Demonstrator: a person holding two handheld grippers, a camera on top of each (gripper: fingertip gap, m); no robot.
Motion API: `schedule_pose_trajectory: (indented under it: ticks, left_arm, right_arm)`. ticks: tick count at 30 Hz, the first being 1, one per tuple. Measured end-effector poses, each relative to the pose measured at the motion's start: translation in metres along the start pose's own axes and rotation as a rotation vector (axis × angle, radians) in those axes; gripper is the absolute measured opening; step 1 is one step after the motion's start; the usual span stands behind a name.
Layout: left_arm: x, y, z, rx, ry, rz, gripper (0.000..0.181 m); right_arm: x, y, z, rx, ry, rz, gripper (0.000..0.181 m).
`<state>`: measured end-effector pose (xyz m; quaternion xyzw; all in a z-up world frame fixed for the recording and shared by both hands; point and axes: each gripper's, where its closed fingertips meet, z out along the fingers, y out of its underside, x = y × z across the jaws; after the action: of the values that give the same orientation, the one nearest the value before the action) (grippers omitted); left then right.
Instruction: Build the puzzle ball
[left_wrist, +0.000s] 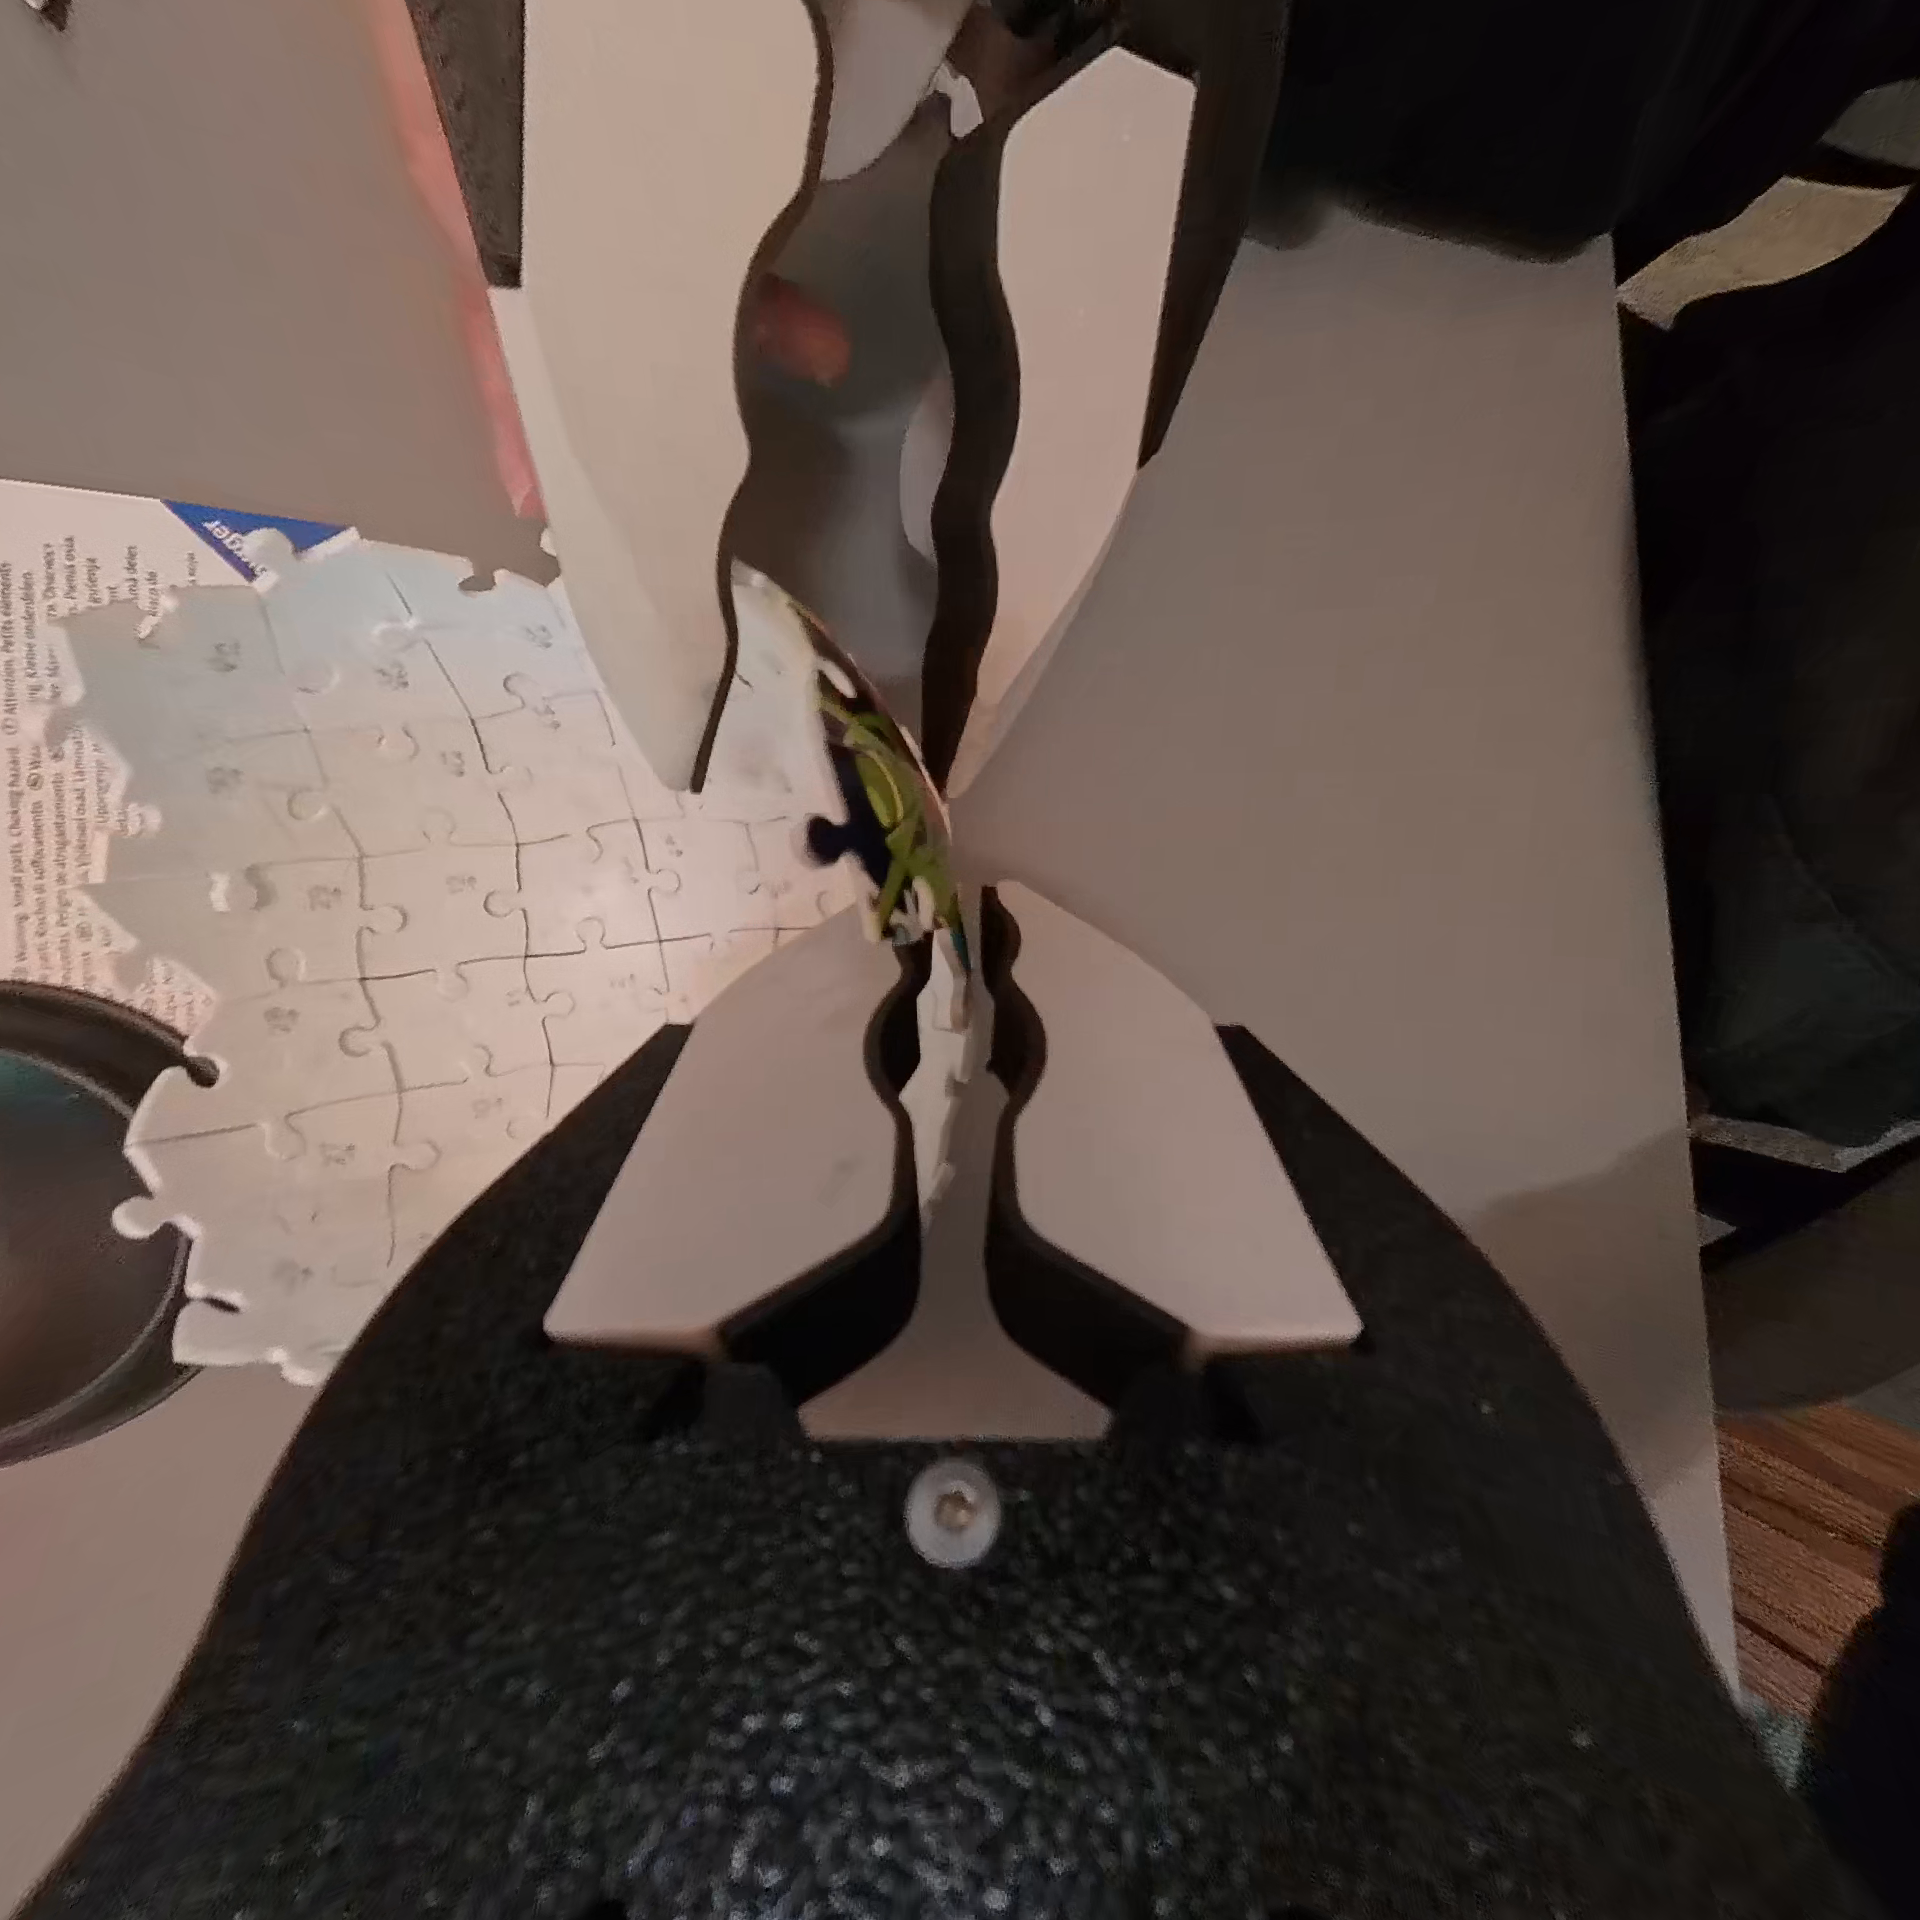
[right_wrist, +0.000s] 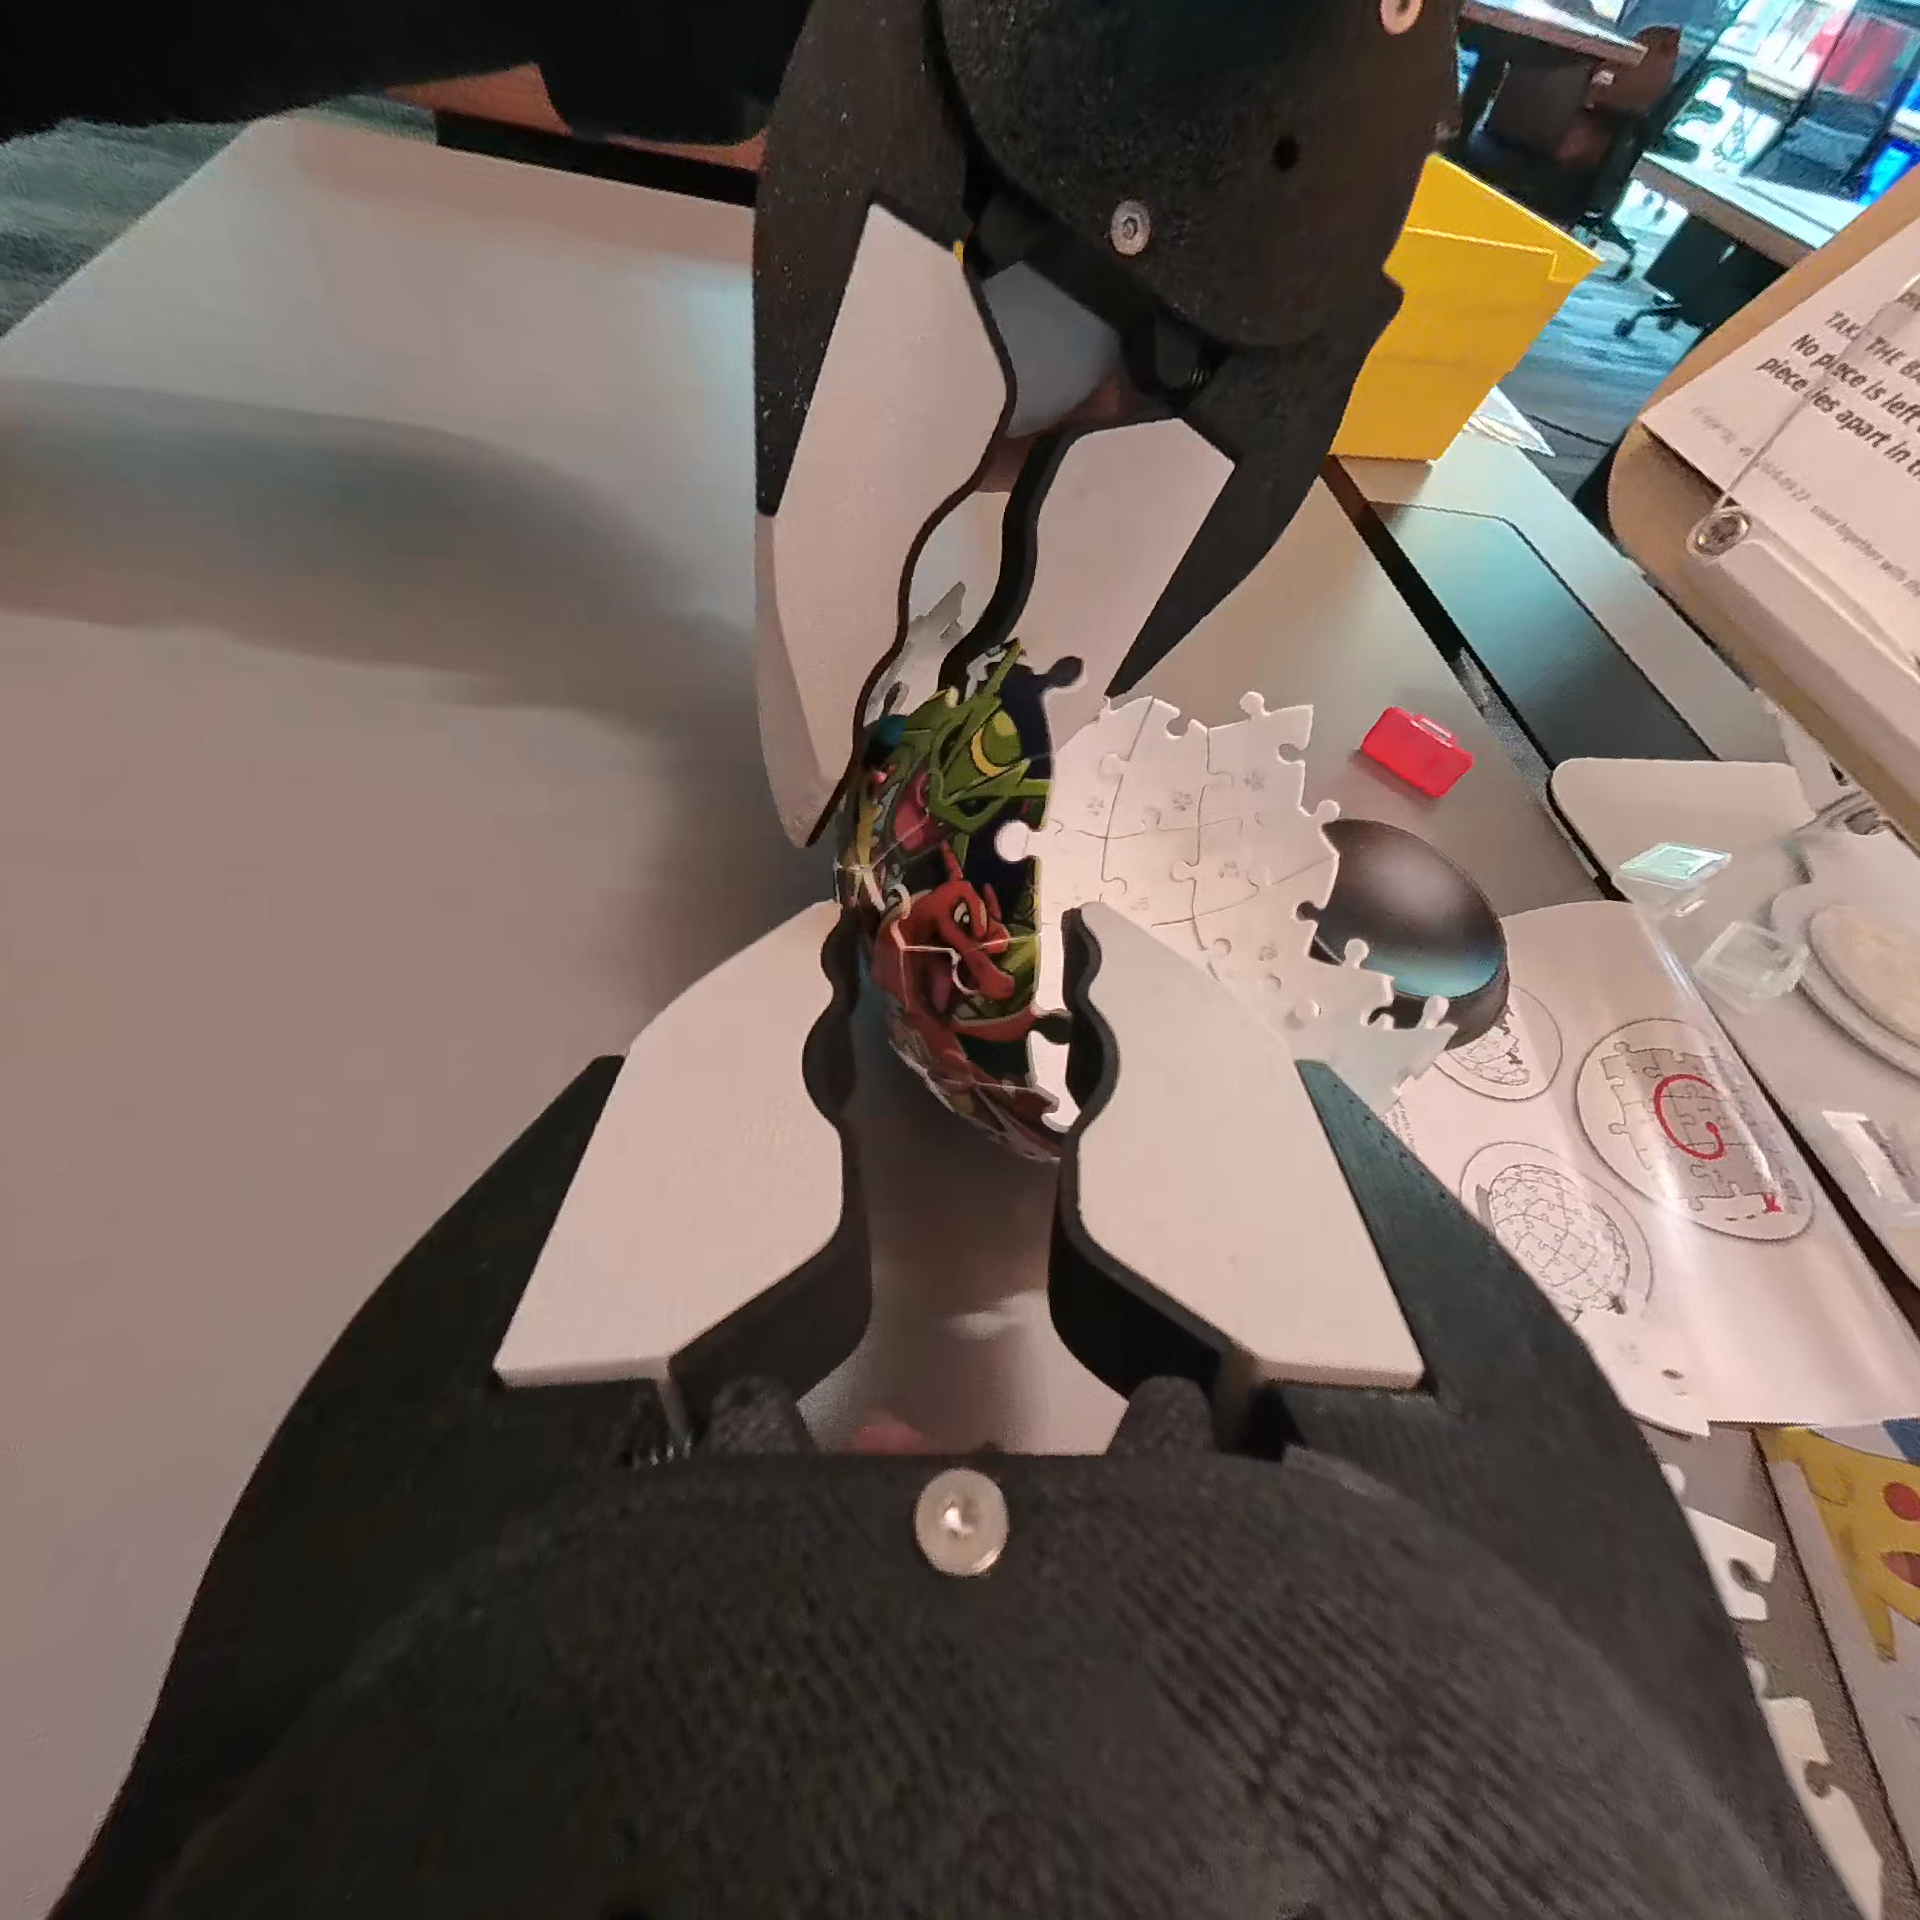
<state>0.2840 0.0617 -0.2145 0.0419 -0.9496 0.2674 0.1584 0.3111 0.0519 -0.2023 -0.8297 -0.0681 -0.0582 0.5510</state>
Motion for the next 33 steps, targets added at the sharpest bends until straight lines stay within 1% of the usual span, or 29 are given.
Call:
schedule_pose_trajectory:
  ticks: [1,6,11,14,18,23,30,33]
  left_arm:
    - [-0.0002,-0.0006,-0.0005,0.0,0.009,-0.006,0.008]
    - [-0.0002,-0.002,-0.001,-0.045,0.021,-0.012,0.012]
    - [-0.0024,-0.0045,-0.002,-0.075,0.017,-0.022,0.011]
    - [-0.0048,-0.0049,-0.0025,-0.075,0.007,-0.012,0.005]
    - [-0.0047,-0.0055,-0.0045,-0.065,0.016,-0.015,0.005]
    - [-0.002,-0.005,-0.0052,-0.073,0.02,0.004,0.012]
    - [-0.0035,-0.0048,-0.0082,-0.079,-0.006,-0.01,0.012]
    - [-0.0057,-0.0039,-0.0097,-0.08,-0.026,-0.005,0.006]
  right_arm:
    - [0.0006,0.0,-0.0005,0.0,-0.001,0.01,0.038]
    - [0.0028,-0.0003,-0.0014,0.008,-0.001,0.044,0.038]
    - [0.0053,-0.0002,-0.0033,0.025,-0.006,0.091,0.037]
    - [0.005,-0.0014,-0.0043,0.036,-0.014,0.106,0.037]
    - [0.006,-0.0031,-0.0049,0.06,-0.02,0.131,0.036]
    - [0.0065,-0.003,-0.0059,0.069,-0.029,0.158,0.035]
    - [0.0079,-0.0037,-0.0078,0.078,-0.031,0.18,0.035]
    - [0.008,-0.0041,-0.0077,0.085,-0.033,0.186,0.035]
